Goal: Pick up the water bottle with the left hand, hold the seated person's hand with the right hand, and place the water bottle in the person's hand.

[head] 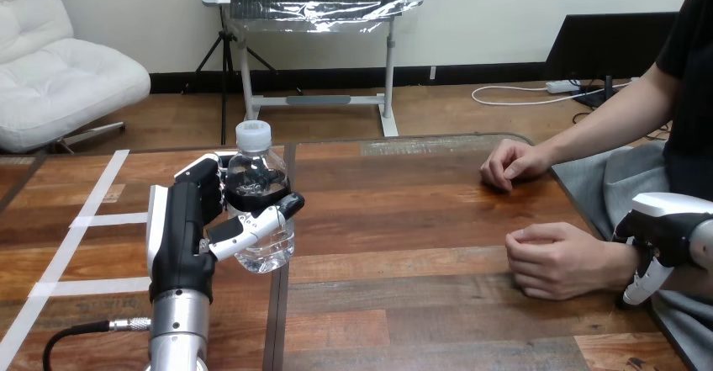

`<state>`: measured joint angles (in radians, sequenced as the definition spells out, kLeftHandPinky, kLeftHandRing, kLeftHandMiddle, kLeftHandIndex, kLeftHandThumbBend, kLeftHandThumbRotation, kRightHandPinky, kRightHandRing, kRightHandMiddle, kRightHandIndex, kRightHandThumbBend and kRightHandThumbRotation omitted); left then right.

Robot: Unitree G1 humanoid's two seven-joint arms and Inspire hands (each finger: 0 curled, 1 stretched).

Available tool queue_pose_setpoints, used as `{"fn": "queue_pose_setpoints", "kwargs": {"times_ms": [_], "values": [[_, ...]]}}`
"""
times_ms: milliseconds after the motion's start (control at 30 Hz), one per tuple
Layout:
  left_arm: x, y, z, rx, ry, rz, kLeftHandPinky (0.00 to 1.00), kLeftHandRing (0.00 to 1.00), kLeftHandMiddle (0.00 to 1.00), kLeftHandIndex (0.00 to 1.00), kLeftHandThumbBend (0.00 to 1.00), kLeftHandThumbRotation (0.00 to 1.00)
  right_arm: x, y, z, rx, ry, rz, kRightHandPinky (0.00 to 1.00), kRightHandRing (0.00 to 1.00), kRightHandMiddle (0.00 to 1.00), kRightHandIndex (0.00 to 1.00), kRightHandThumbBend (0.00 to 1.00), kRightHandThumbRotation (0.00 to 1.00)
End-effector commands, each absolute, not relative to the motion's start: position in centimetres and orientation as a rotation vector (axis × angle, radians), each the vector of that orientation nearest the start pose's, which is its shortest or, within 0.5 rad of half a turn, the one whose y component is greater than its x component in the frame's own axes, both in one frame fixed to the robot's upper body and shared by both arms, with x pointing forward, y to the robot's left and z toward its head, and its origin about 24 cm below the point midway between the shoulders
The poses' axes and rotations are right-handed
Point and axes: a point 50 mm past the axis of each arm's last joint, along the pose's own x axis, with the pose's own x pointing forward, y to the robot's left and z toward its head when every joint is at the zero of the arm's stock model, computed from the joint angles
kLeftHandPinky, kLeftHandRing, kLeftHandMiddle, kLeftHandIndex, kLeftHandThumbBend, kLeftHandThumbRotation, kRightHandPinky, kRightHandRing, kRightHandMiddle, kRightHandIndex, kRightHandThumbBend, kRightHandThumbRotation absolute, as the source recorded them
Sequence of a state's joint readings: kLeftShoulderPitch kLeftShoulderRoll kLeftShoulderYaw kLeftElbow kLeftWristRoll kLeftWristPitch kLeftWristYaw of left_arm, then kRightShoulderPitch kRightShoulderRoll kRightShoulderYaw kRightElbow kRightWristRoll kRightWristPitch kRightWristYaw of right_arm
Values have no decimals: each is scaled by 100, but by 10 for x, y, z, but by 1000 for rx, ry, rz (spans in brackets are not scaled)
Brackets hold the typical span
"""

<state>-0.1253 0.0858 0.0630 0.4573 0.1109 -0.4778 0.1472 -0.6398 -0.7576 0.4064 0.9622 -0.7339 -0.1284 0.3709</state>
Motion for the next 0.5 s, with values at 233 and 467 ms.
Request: {"fn": "queue_pose_setpoints", "kwargs": {"times_ms": [233,467], "values": [[278,182,49,187,-292,147,42,43,45,52,59,0,329,-296,43,-1539,645,502,41,49,60,68,63,0],[279,182,49,178,-291,148,41,43,45,52,61,0,329,-297,42,-1516,637,496,40,49,60,67,64,0]]}}
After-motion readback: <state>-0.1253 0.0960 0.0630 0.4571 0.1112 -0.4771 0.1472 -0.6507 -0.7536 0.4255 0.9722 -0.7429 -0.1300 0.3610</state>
